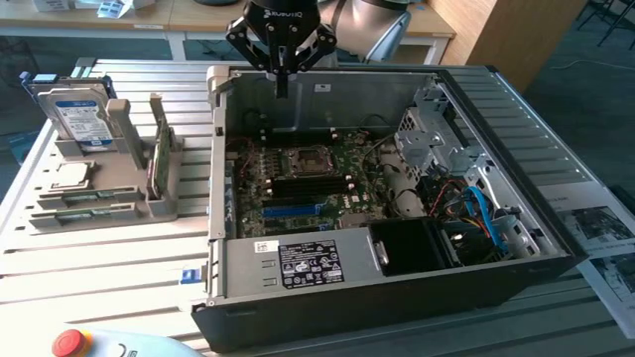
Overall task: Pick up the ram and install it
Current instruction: 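Reach for the ram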
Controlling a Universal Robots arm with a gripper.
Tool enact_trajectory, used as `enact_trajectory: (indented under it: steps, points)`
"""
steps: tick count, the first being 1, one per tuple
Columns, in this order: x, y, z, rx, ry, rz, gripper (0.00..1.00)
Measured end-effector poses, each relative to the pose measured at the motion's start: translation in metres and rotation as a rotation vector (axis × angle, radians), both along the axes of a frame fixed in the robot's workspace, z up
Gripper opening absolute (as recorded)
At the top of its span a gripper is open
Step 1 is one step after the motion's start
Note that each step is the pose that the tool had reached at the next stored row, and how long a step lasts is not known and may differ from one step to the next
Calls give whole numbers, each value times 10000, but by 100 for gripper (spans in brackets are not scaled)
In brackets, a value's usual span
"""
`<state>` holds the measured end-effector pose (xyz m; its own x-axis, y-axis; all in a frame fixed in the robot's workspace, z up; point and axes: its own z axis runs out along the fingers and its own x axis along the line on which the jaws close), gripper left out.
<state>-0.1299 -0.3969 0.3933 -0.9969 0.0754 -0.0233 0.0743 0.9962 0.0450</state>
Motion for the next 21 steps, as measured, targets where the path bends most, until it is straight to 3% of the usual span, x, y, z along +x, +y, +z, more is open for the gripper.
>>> enact_trajectory:
  steps: [21]
  points:
    - [-250, 73, -1, 0, -1, 1, 10]
